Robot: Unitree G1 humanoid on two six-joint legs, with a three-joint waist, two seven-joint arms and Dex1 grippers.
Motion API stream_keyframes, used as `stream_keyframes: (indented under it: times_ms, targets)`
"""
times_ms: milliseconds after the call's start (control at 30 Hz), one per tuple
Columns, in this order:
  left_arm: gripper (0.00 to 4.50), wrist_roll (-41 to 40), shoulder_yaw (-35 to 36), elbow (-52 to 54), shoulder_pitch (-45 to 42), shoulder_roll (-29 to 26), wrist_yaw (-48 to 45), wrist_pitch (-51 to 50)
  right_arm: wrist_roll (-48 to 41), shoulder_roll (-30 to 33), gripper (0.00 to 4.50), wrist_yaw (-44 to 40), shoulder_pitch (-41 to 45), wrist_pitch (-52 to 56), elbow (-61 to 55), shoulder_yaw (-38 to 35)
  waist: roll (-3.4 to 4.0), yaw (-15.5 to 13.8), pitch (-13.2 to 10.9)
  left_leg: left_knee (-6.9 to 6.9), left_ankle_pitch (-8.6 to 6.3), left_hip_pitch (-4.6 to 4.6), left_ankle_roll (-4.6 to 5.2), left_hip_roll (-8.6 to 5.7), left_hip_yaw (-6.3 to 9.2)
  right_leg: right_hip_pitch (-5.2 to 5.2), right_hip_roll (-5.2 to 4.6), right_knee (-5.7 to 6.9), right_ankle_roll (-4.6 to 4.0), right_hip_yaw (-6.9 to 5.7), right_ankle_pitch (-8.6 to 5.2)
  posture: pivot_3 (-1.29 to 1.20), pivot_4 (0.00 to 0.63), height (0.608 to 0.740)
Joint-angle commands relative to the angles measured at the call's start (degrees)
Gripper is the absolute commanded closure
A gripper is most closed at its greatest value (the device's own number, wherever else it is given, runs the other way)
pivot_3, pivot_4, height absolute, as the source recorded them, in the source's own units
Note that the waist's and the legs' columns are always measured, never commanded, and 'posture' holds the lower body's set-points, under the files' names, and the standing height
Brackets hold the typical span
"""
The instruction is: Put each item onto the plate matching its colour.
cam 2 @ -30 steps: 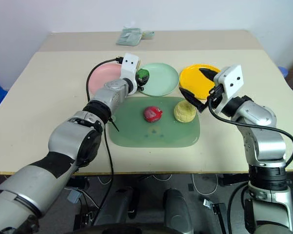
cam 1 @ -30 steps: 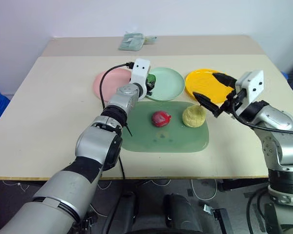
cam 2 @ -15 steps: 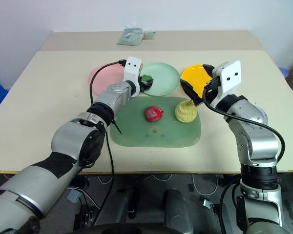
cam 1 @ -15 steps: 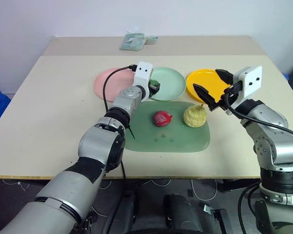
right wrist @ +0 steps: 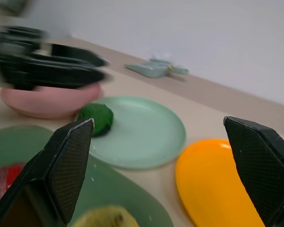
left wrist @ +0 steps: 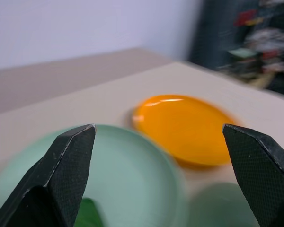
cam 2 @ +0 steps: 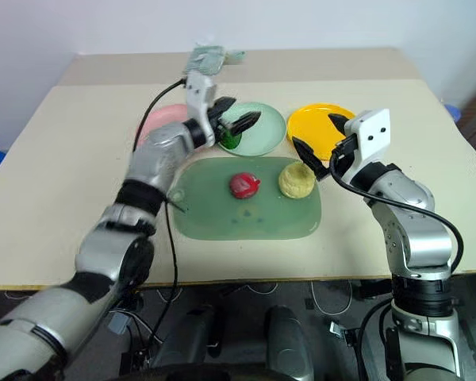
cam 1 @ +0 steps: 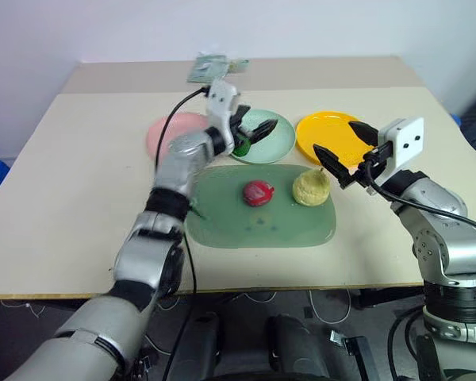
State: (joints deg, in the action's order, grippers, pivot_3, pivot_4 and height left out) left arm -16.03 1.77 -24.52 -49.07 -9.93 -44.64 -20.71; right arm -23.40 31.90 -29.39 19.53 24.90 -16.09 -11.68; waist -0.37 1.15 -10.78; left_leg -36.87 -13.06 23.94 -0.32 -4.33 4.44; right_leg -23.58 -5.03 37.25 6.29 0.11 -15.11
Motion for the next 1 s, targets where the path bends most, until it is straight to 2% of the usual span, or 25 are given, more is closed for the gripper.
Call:
stream_keyframes:
  times_ms: [33,133,333,600,1000]
  targets:
    - [0.13,-4.1,-2.9,16.4,5.9,-5.3,-5.9,-7.8,-1.7,0.0,0.0,0.5,-0.3,0.5,-5.1,-1.4,0.01,-0.3,0.0,-0.03,0.02,0.02,-0.02,0.0,0.02,-0.02,0.0,0.03,-0.02,0.0,0.01,0.0,0.15,0.74]
    - [0.13,-5.9,-5.0,25.0,12.3,-11.7,-10.8,-12.5,-4.2,1.2,0.0,-0.3,-4.3,2.6,-9.8,-3.7,0.03,-0.8,0.0,-0.12,-0.18,0.03,0.3,-0.01,0.07,0.05,-0.02,0.03,-0.03,0.02,0.01,0.0,0.15,0.74]
    - [0.13,-7.0,-7.1,26.3,11.8,-14.2,-12.6,-14.4,-10.6,5.3,0.0,-4.9,-18.5,6.2,-18.7,-11.5,0.01,-2.9,0.0,-0.28,-0.25,0.01,0.4,-0.11,0.16,0.28,-0.1,-0.14,-0.04,-0.03,0.05,0.0,0.15,0.74]
    - [0.13,-2.3,-12.7,19.4,9.3,-12.7,-13.2,-9.7,-15.1,6.8,0.0,-6.4,-30.8,8.6,-24.6,-19.1,0.02,-3.3,0.0,-0.26,-0.25,-0.03,0.41,-0.07,0.14,0.28,-0.06,-0.12,-0.04,-0.03,0.05,0.0,0.15,0.74]
    - [0.13,4.2,-16.3,4.6,3.4,-5.6,-12.0,-2.5,-15.9,6.1,0.0,-4.0,-35.0,8.0,-27.6,-20.1,-0.01,-3.3,0.0,-0.28,-0.25,-0.02,0.43,-0.07,0.13,0.31,-0.06,-0.14,-0.03,-0.09,0.05,0.0,0.15,0.74]
